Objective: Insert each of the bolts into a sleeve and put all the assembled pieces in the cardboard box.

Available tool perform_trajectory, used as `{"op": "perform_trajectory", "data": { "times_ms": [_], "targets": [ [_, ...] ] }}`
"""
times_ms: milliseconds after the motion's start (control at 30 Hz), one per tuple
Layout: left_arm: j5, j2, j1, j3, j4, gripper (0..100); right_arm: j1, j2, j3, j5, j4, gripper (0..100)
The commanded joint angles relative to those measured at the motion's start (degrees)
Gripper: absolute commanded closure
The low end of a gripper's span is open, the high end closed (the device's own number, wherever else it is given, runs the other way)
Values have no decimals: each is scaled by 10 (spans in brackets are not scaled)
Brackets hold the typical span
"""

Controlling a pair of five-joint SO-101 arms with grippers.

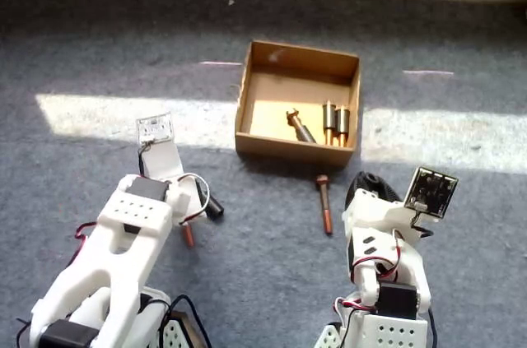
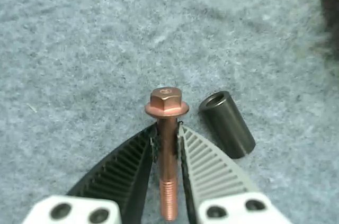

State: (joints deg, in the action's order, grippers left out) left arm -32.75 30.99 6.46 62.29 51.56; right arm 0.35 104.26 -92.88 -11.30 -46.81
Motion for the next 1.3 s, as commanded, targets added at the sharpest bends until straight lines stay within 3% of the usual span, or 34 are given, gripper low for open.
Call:
{"op": "perform_trajectory", "data": {
  "times_ms": [0, 300, 500, 900, 1267],
  "targets": [
    [18, 83, -5, -54, 57, 995, 7, 9, 3, 9, 16, 992],
    [89, 398, -6, -21, 62, 995, 7, 9, 3, 9, 16, 992],
    [120, 530, -6, 22, 62, 995, 1, 9, 3, 9, 15, 992],
    [127, 711, -5, 45, 44, 995, -37, 9, -22, 40, 15, 992],
    [124, 735, 6, 124, -91, 995, -129, 9, -44, 41, 15, 992]
  ]
}}
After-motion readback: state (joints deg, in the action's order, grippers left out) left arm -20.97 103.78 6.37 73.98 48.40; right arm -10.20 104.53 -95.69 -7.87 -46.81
